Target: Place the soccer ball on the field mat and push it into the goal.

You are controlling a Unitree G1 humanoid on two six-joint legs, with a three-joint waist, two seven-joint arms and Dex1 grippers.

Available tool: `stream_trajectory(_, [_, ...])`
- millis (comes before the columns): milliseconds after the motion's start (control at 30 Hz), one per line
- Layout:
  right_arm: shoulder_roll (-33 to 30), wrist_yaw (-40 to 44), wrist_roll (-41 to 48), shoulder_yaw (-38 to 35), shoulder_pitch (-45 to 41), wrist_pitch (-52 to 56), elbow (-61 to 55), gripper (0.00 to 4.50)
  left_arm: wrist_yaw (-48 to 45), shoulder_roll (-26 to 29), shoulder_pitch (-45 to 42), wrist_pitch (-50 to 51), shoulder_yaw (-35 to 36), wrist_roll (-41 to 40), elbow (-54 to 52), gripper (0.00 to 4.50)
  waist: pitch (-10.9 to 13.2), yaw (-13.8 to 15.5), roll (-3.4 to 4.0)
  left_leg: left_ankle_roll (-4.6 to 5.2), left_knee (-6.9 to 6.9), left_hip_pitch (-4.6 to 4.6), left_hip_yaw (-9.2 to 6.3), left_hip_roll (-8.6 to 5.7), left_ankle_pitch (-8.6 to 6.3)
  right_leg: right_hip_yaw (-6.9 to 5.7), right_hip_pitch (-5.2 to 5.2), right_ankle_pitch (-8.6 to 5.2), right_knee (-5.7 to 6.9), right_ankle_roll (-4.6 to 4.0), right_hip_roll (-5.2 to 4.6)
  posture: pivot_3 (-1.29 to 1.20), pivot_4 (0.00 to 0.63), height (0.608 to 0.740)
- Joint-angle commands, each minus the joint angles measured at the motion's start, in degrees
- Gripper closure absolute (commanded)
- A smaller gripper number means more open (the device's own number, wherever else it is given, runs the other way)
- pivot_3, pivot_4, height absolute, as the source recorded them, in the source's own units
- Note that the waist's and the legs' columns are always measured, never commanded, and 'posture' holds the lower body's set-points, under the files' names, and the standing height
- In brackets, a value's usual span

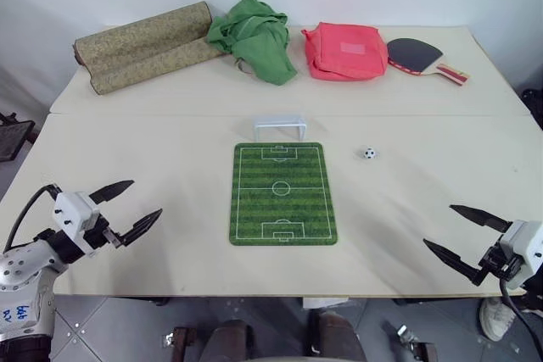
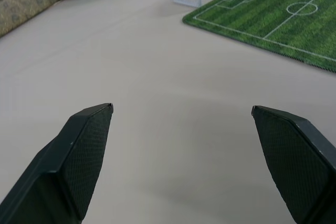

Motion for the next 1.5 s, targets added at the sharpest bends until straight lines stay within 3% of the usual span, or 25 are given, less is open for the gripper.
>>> stream_trajectory(33, [0.19,0.4,1.4,-0.55,-0.35,-0.95,-0.76,0.03,-1.82,2.37,-0.23,3.52,-0.51,-1.56,-2.16,0.0,0.0,0.0,0.0,0.0,0.0,0.0,0.0,0.0,0.0,0.0,0.0,0.0,0.0,0.0,0.0,0.0,0.15,0.74])
stream_trajectory(200, [2.91,-5.26,5.13,-3.88,-2.18,2.17,-0.79,0.03,-6.33,3.13,-3.03,22.38,0.92,-20.44,-11.51,0.0,0.01,0.14,-0.01,0.0,0.0,0.0,-0.02,0.07,0.0,0.04,0.0,0.0,0.01,0.0,-0.01,0.0,0.15,0.74])
stream_trajectory(367, [4.02,-11.42,7.57,-8.75,-3.75,4.66,1.07,0.03,-1.28,-0.37,-10.13,30.13,-1.44,-27.6,-18.81,0.0,0.02,0.66,0.0,0.0,0.14,-0.05,-0.12,0.06,0.0,0.06,0.0,0.01,0.05,0.02,-0.04,0.0,0.15,0.74])
stream_trajectory(567, [3.75,-11.42,5.68,-2.89,-11.02,7.58,5.55,0.03,-3.39,-2.86,-12.56,28.8,-7.09,-23.02,-18.94,0.0,0.02,-0.42,0.0,0.0,0.11,-0.01,0.1,-0.01,0.0,0.16,0.0,0.02,0.08,0.01,0.04,0.0,0.15,0.74])
stream_trajectory(800, [0.48,-16.48,-1.28,10.47,-27.07,23.98,6.78,0.03,-6.11,-3.97,-14.68,22.43,-9.79,-16.87,-16.77,0.0,0.05,-1.11,0.02,0.0,0.09,0.31,0.4,0.05,0.0,0.52,0.0,0.03,0.21,-0.02,0.11,0.0,0.15,0.74])
stream_trajectory(1000, [4.05,-24.44,-9.67,20.18,-42.9,32.62,12.32,0.03,-5.74,-4.94,-13.4,21.24,-10.33,-15.34,-16.5,0.0,0.05,-0.86,0.01,0.0,0.24,-0.37,0.35,0.04,0.0,0.48,-0.67,0.05,0.31,-0.01,0.09,0.0,0.15,0.74])
stream_trajectory(1233, [8.29,-27.39,-14.76,24.66,-49.39,32.49,18.54,0.03,-4.97,-5.36,-11.4,21.48,-10.24,-14.97,-18.26,0.0,0.05,-1.01,0.01,0.02,0.36,-0.82,0.37,0.0,0.0,0.42,-0.93,0.08,0.24,0.05,0.09,0.0,0.15,0.74])
stream_trajectory(1333, [9.46,-26.94,-15.27,24.74,-50.41,31.14,20.01,0.58,-4.63,-5.16,-10.99,21.46,-9.87,-15.0,-18.52,0.0,0.05,-1.06,0.01,0.02,0.36,-0.84,0.37,0.02,0.0,0.42,-0.98,0.08,0.27,0.05,0.09,0.0,0.15,0.74])
stream_trajectory(1500, [10.59,-26.54,-15.82,24.66,-51.43,29.7,21.47,2.26,-4.31,-5.04,-10.48,21.28,-9.14,-15.06,-18.38,0.0,0.05,-1.11,0.01,0.02,0.42,-0.84,0.38,0.02,0.0,0.44,-0.97,0.08,0.29,0.06,0.1,0.0,0.15,0.74])
